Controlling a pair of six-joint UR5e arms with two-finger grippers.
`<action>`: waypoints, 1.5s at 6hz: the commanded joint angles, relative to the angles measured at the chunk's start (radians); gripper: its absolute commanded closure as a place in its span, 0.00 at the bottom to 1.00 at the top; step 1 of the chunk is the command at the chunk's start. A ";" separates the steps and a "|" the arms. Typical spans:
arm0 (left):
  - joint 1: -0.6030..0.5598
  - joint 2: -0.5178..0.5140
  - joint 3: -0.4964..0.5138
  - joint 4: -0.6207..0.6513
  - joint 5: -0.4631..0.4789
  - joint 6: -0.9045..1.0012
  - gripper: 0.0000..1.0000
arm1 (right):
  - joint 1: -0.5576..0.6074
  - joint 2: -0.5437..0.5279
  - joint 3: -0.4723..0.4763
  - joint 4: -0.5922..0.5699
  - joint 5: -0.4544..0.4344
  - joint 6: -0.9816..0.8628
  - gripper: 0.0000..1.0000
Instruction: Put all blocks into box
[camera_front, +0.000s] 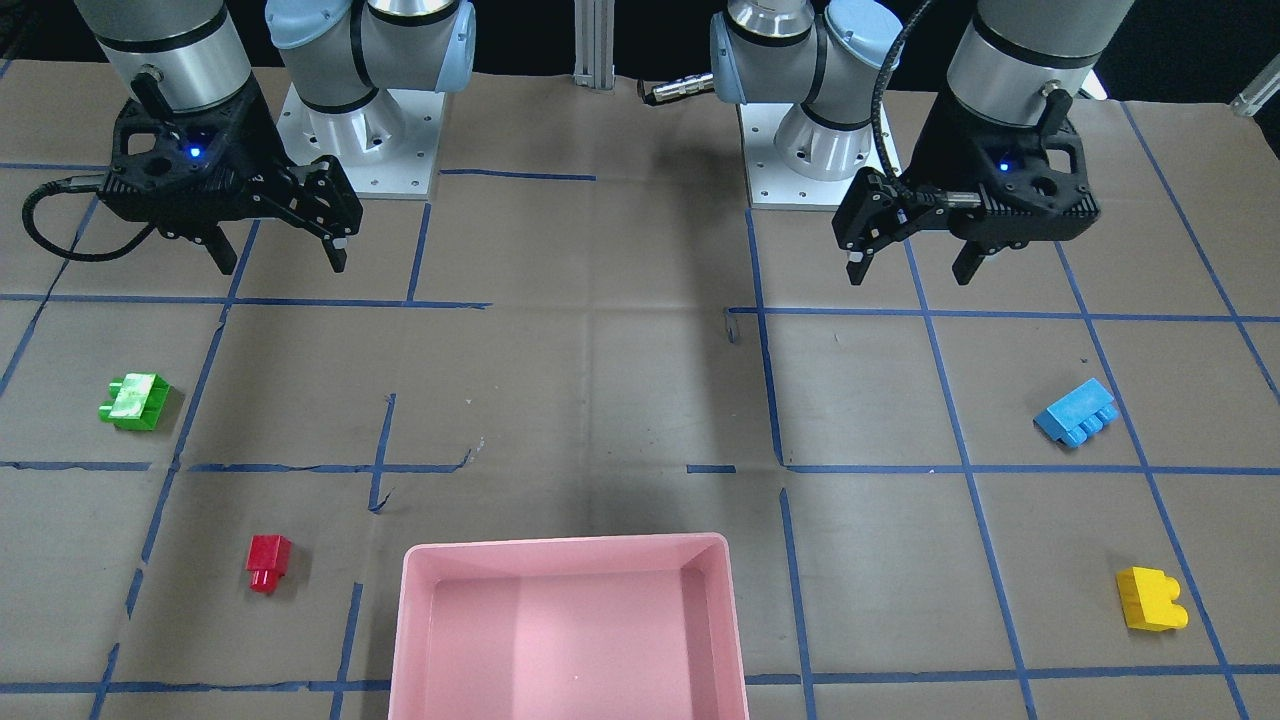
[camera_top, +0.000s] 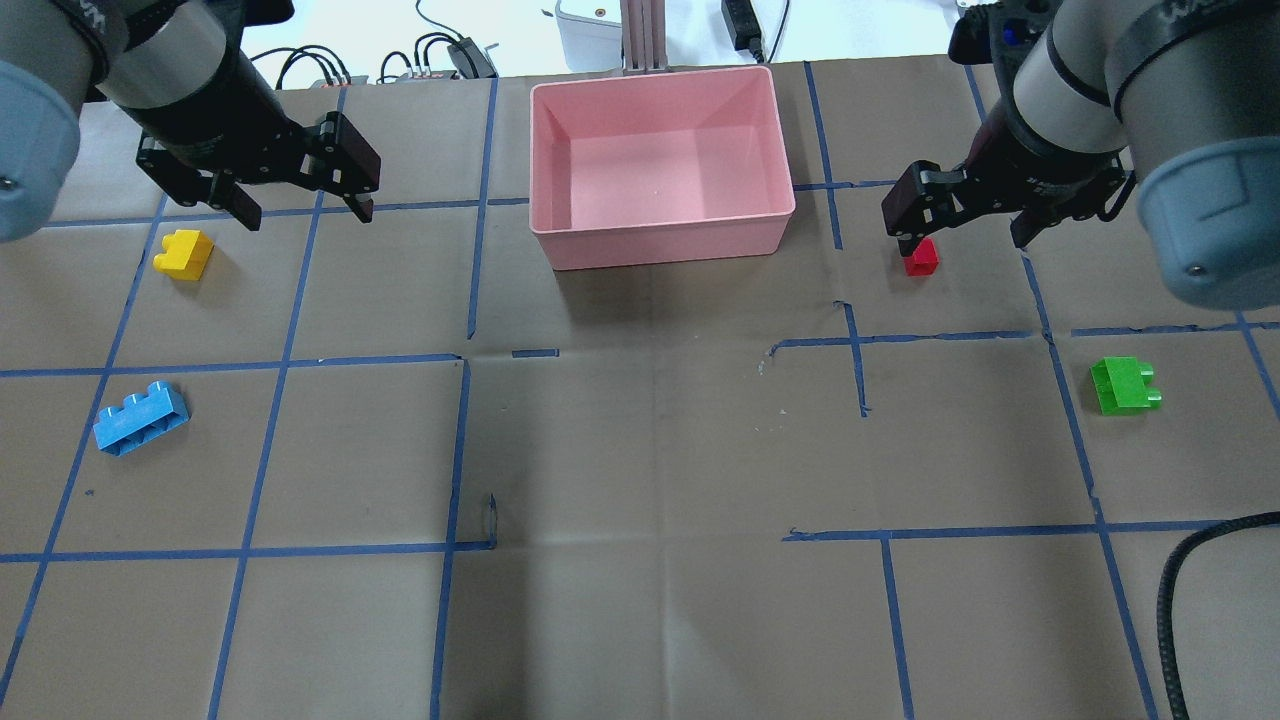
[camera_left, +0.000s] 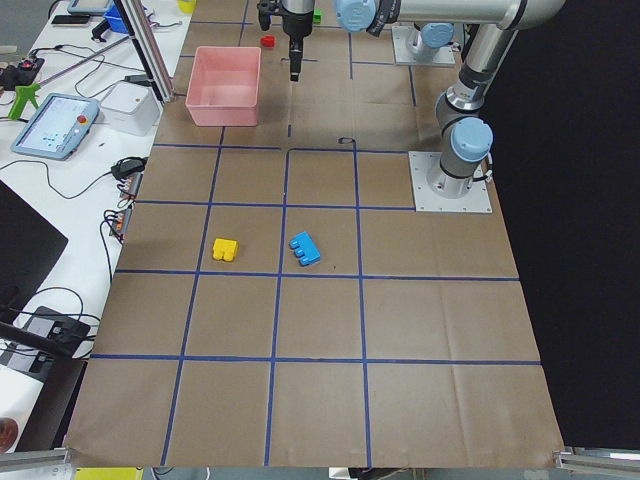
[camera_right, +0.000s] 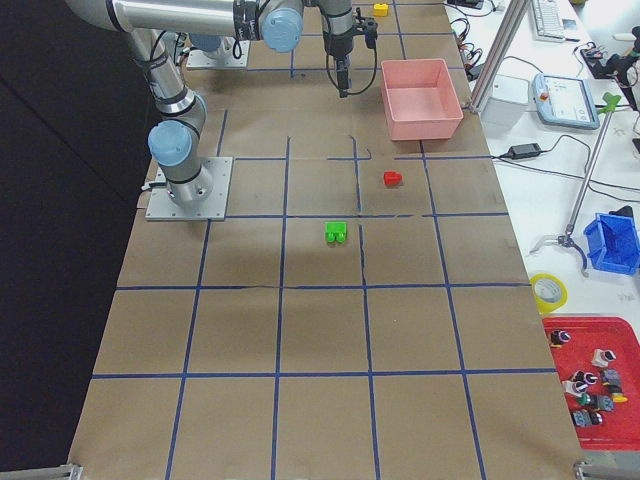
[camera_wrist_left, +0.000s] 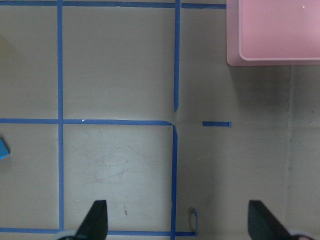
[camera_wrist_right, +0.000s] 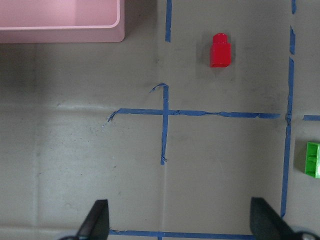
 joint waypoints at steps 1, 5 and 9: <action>0.183 0.001 0.000 -0.003 -0.010 0.171 0.00 | 0.000 0.000 0.001 -0.004 0.000 0.005 0.00; 0.605 -0.054 -0.005 -0.001 -0.009 0.442 0.00 | -0.024 0.005 0.006 -0.007 0.001 -0.024 0.00; 0.625 -0.068 -0.094 0.054 -0.004 1.419 0.00 | -0.456 0.008 0.007 -0.051 0.013 -0.573 0.01</action>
